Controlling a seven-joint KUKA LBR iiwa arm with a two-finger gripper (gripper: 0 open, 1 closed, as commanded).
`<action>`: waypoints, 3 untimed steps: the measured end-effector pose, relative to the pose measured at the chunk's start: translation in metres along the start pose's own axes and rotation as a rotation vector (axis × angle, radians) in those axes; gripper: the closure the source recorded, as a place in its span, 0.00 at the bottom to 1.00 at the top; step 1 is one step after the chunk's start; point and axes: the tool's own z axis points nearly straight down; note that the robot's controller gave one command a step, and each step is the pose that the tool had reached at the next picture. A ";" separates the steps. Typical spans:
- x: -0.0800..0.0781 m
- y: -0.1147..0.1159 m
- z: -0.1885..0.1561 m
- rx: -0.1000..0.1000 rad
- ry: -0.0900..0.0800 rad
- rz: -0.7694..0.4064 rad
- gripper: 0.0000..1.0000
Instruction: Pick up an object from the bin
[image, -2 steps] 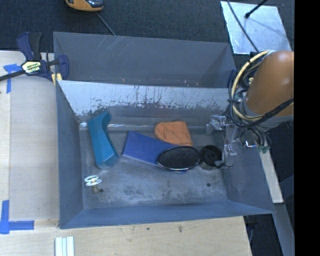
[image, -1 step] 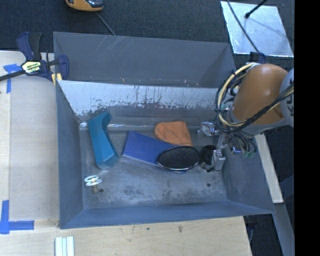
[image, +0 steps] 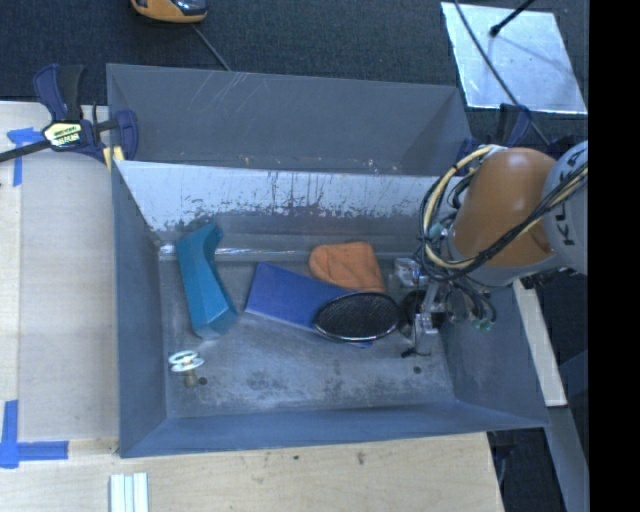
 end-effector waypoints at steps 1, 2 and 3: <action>-0.031 0.011 0.013 0.002 -0.009 0.049 0.00; -0.044 0.012 0.022 0.000 -0.006 0.076 0.00; -0.014 0.028 0.025 0.002 -0.009 0.116 0.00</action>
Offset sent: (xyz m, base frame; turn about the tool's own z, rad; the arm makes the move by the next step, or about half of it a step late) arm 0.0144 0.0033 -0.0266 0.1436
